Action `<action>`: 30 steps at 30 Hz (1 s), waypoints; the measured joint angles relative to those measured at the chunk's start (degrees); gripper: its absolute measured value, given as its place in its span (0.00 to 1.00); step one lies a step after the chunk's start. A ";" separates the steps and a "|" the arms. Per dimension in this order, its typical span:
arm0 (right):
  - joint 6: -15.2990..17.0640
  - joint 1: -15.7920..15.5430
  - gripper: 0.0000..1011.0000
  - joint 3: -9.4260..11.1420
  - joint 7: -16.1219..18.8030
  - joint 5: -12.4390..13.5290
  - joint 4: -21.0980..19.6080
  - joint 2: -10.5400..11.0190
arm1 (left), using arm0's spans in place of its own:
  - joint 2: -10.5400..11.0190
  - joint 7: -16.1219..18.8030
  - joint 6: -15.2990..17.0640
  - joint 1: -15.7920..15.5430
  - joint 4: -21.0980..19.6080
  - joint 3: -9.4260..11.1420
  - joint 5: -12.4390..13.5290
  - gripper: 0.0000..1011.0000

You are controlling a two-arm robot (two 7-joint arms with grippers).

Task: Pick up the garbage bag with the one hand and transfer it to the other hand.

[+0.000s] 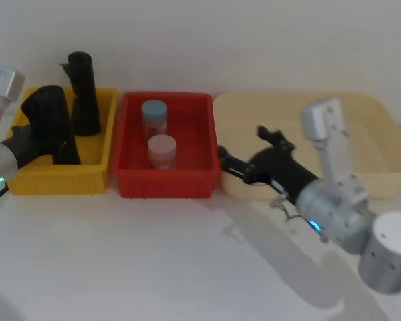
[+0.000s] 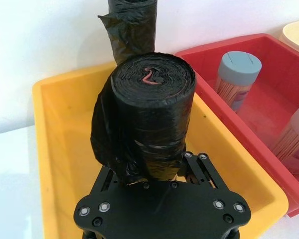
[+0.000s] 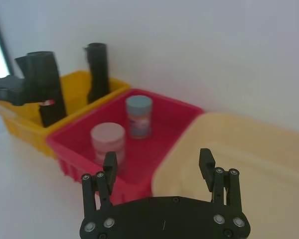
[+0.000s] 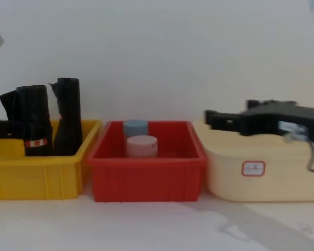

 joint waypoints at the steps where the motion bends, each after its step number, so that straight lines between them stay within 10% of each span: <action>1: 0.63 1.09 0.99 -0.65 0.35 -0.13 0.54 -0.34 | 0.00 0.00 0.00 0.00 0.00 -0.01 0.00 0.40; 12: 9.51 13.31 0.99 -6.47 4.45 -1.79 8.88 -5.71 | 0.00 0.01 0.00 -0.02 0.01 -0.01 -0.01 0.40; 30: 14.73 21.78 0.99 -10.00 6.35 -3.38 18.81 -11.14 | 0.01 0.01 0.00 -0.01 0.01 -0.01 -0.01 0.40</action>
